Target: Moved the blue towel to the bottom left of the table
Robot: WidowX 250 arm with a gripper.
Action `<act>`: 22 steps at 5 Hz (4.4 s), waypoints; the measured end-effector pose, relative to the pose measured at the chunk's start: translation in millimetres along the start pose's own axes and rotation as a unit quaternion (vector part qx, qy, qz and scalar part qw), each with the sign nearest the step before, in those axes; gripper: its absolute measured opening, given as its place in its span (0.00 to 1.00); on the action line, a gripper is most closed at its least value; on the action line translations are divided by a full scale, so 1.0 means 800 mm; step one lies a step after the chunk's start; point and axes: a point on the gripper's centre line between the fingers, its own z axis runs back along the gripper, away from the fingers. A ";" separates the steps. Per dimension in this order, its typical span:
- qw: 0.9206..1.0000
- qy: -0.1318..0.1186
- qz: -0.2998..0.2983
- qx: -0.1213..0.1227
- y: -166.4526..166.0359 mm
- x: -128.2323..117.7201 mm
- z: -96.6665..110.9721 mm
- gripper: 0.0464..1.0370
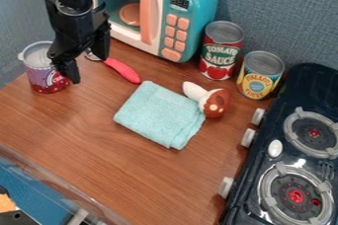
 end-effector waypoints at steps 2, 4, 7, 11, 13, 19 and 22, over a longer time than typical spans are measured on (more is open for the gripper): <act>1.000 0.011 -0.021 0.001 -0.004 -0.028 -0.009 0.96; 0.998 0.051 -0.038 0.009 -0.025 -0.077 -0.038 0.96; 0.996 0.058 -0.058 0.041 -0.059 -0.124 -0.078 0.96; 0.993 0.063 -0.075 0.060 -0.024 -0.162 -0.090 0.96; 0.991 0.077 -0.085 0.067 0.009 -0.188 -0.080 0.96; 0.991 0.013 0.070 0.110 0.089 -0.034 -0.086 0.96; 0.987 -0.016 0.117 0.110 0.090 0.017 -0.079 0.96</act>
